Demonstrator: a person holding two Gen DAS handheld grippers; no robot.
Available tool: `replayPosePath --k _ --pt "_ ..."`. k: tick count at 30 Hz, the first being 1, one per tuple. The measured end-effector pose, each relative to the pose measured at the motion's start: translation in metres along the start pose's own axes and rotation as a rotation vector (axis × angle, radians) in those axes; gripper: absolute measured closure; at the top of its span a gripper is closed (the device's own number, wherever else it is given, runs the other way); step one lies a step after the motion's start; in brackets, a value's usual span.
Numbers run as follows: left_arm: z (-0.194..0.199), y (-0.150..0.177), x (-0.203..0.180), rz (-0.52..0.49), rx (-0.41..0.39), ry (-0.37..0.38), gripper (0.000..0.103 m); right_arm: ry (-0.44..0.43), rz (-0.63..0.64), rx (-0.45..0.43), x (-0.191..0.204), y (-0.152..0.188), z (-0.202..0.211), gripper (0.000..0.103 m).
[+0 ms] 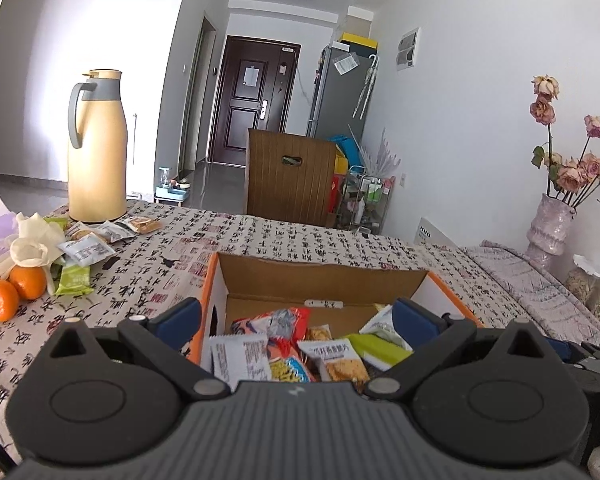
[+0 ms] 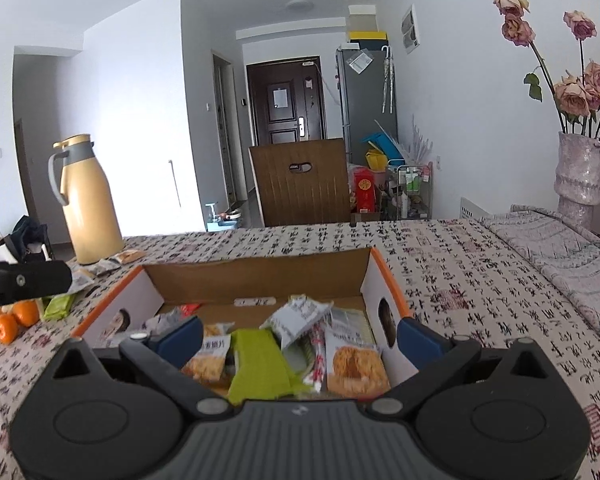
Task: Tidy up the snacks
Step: 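Withdraw both open grippers from the box toward the loose packets, then grasp the pink 'Delicious food' packet with the right gripper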
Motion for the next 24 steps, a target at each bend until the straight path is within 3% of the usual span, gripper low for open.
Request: replayPosePath --k 16,24 --pt "0.024 0.050 0.023 -0.013 0.089 -0.011 0.000 0.014 0.062 0.156 -0.005 0.070 0.022 0.000" --pt "0.032 0.074 0.040 -0.014 0.138 -0.032 0.000 -0.020 0.079 0.252 0.000 0.098 0.015 0.000"
Point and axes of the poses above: each gripper's, at about its wrist camera, not at the fingertips, and z roughly against the way its jaws point, x to its left, y to its underside, the point moved 10 cm from there along -z, roughly the way its jaws point, and after that the axes turned 7 degrees about z, right-handed, at the moved point
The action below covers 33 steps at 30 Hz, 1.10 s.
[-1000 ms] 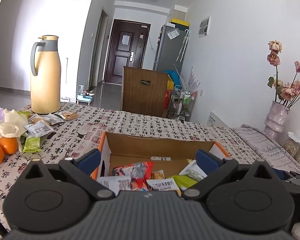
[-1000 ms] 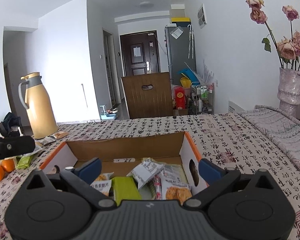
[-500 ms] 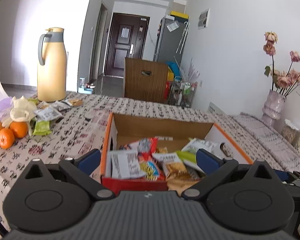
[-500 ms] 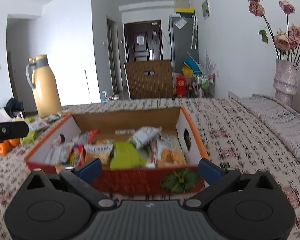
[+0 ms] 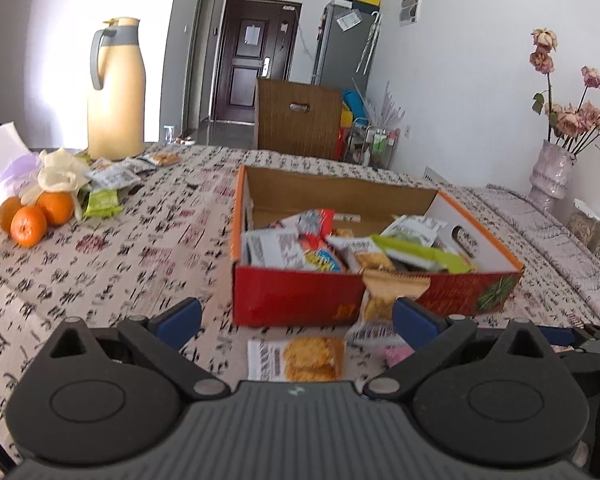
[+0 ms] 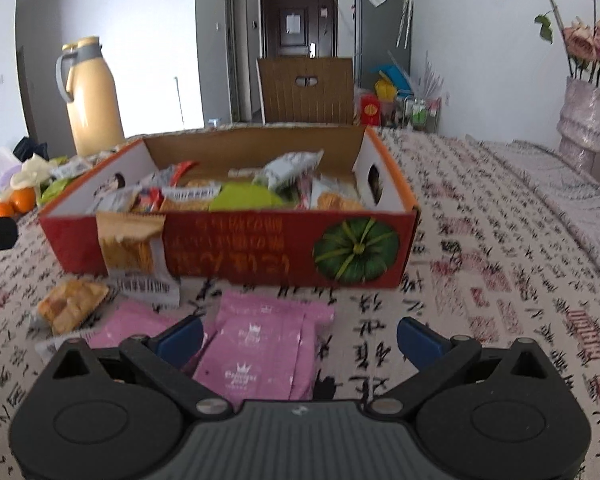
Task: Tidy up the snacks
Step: 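Grasp the pink 'Delicious food' packet with the right gripper, then grasp the white cracker packet with the left gripper while the right gripper lifts the pink packet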
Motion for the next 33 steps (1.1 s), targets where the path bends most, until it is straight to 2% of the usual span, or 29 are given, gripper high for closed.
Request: replayPosePath --k 5,10,17,25,26,28,30,33 --pt "0.002 0.009 0.009 0.013 0.021 -0.011 0.000 -0.025 -0.018 0.044 0.001 0.005 -0.013 0.000" --pt "0.004 0.012 0.015 0.027 0.023 -0.013 0.000 0.010 0.013 0.095 0.001 0.011 -0.028 0.000" --pt "0.004 0.014 0.018 0.038 0.032 -0.014 0.000 0.023 -0.002 0.065 0.001 0.010 -0.031 0.000" --pt "0.003 0.016 0.018 0.041 0.039 -0.013 0.000 0.015 0.000 0.081 0.000 0.009 -0.032 0.000" --pt "0.003 0.016 0.018 0.042 0.040 -0.014 0.000 0.011 0.000 0.080 0.000 0.009 -0.031 0.003" --pt "0.003 0.016 0.019 0.042 0.041 -0.016 0.000 -0.004 0.010 0.069 0.003 0.007 -0.028 0.017" --pt "0.003 0.016 0.019 0.041 0.039 -0.019 0.000 -0.024 0.025 0.056 0.007 0.005 -0.024 0.042" --pt "0.003 0.015 0.018 0.040 0.039 -0.018 0.000 -0.033 0.037 0.051 0.009 0.005 -0.020 0.042"
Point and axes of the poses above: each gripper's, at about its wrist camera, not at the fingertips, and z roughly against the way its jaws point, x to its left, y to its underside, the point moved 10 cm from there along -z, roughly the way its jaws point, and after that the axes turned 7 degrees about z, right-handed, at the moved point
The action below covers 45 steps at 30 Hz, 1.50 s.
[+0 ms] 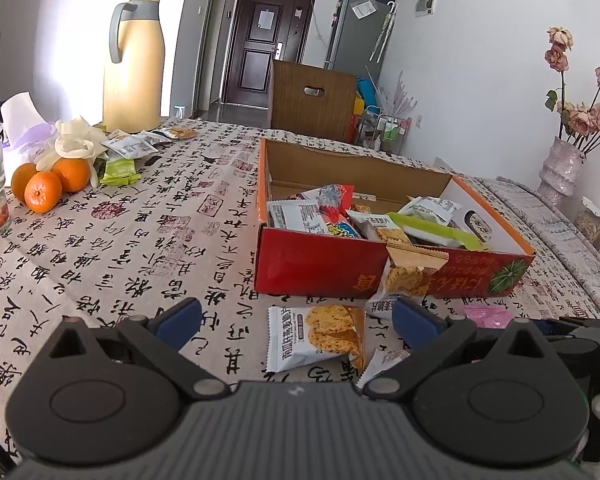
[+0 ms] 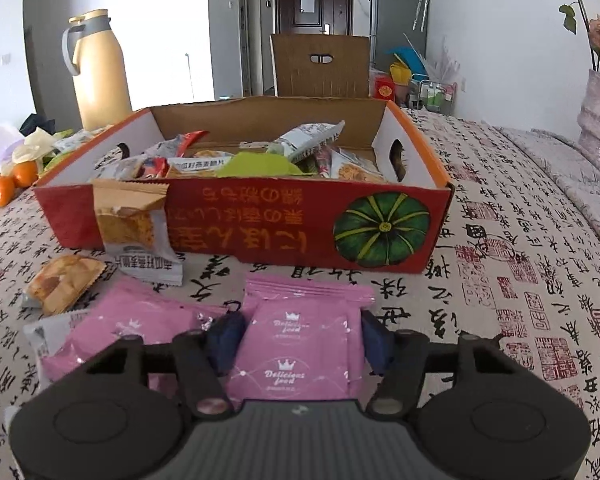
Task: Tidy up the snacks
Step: 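Grasp the white cracker packet with the left gripper while the right gripper lifts the pink packet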
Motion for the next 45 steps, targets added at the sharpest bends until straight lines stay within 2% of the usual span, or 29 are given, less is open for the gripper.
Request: replayPosePath --k 8,13,19,25,30,35,38,41,45 --pt "-0.002 0.000 0.001 -0.001 0.003 -0.006 0.000 0.018 -0.024 -0.037 -0.004 0.004 0.010 0.043" --pt "-0.004 0.000 0.003 0.000 0.005 -0.014 0.000 0.035 -0.078 -0.091 -0.014 0.002 0.023 0.043" --pt "-0.012 0.001 0.003 0.002 0.025 -0.017 0.000 0.066 -0.136 -0.157 -0.025 0.004 0.046 0.043" --pt "-0.025 0.007 -0.008 -0.044 0.067 -0.008 0.000 0.095 -0.171 -0.196 -0.036 0.009 0.061 0.043" --pt "-0.042 0.009 -0.013 -0.055 0.101 -0.042 0.000 0.108 -0.197 -0.203 -0.044 0.015 0.066 0.043" --pt "-0.061 0.014 -0.015 -0.064 0.150 -0.107 0.000 0.111 -0.210 -0.215 -0.046 0.020 0.072 0.043" --pt "-0.067 0.019 -0.016 -0.055 0.173 -0.116 0.000 0.107 -0.218 -0.219 -0.048 0.023 0.074 0.043" --pt "-0.070 0.023 -0.015 -0.044 0.185 -0.131 0.002 0.105 -0.224 -0.219 -0.049 0.024 0.074 0.043" --pt "-0.075 0.028 -0.012 -0.029 0.203 -0.154 0.013 0.108 -0.227 -0.220 -0.049 0.024 0.075 0.043"
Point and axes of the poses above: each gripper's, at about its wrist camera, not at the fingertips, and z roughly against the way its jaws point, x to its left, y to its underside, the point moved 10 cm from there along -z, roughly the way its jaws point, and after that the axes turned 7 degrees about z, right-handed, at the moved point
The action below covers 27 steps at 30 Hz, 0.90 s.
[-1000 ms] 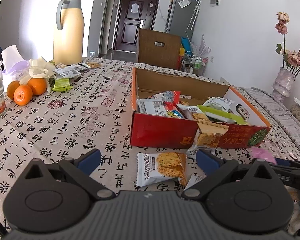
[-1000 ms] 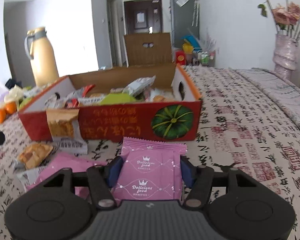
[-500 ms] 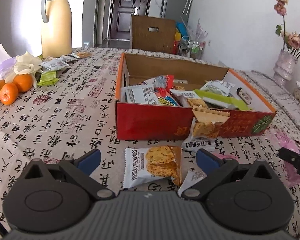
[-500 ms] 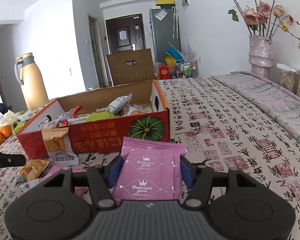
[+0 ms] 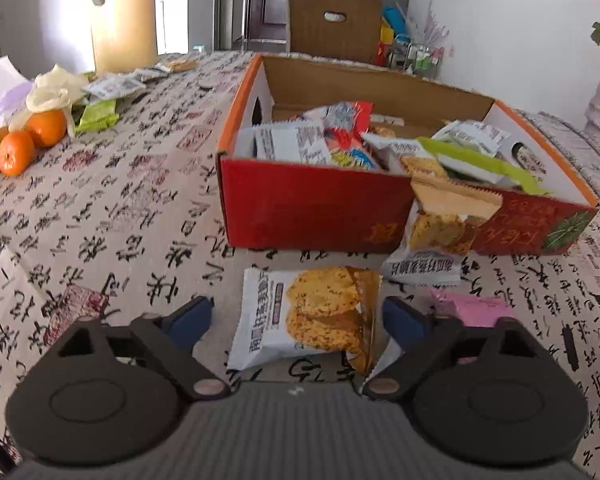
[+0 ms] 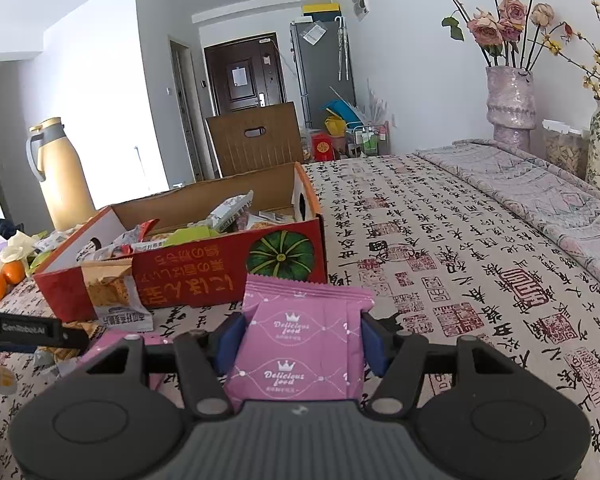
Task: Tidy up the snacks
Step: 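Grasp the white cracker packet with the left gripper while the right gripper lifts the pink packet, then carry the cracker packet and pink packet up over the box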
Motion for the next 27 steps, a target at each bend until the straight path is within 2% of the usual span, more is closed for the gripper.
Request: replayPosePath --k 2,5,7,9,15,22,27 --pt "0.000 0.000 0.001 -0.002 -0.006 -0.009 0.016 0.000 0.000 0.000 0.000 0.000 0.000 0.043" --pt "0.002 -0.001 0.002 -0.004 -0.019 -0.019 0.032 -0.003 -0.003 0.003 0.002 0.001 0.000 0.043" --pt "0.002 -0.002 0.003 -0.003 -0.023 -0.014 0.035 -0.009 0.001 0.005 0.005 0.001 0.000 0.043" --pt "0.004 -0.002 0.004 -0.007 -0.034 -0.013 0.042 -0.015 0.005 0.005 0.007 0.001 0.001 0.043" --pt "0.008 -0.001 0.006 -0.001 -0.047 0.014 0.048 -0.015 0.006 0.004 0.010 0.001 0.003 0.043" --pt "0.020 -0.001 0.013 0.013 -0.073 0.027 0.049 -0.015 0.008 0.002 0.010 0.001 0.004 0.043" --pt "0.041 -0.006 0.011 0.003 -0.124 0.056 0.049 -0.021 0.014 -0.003 0.013 0.000 0.007 0.043"
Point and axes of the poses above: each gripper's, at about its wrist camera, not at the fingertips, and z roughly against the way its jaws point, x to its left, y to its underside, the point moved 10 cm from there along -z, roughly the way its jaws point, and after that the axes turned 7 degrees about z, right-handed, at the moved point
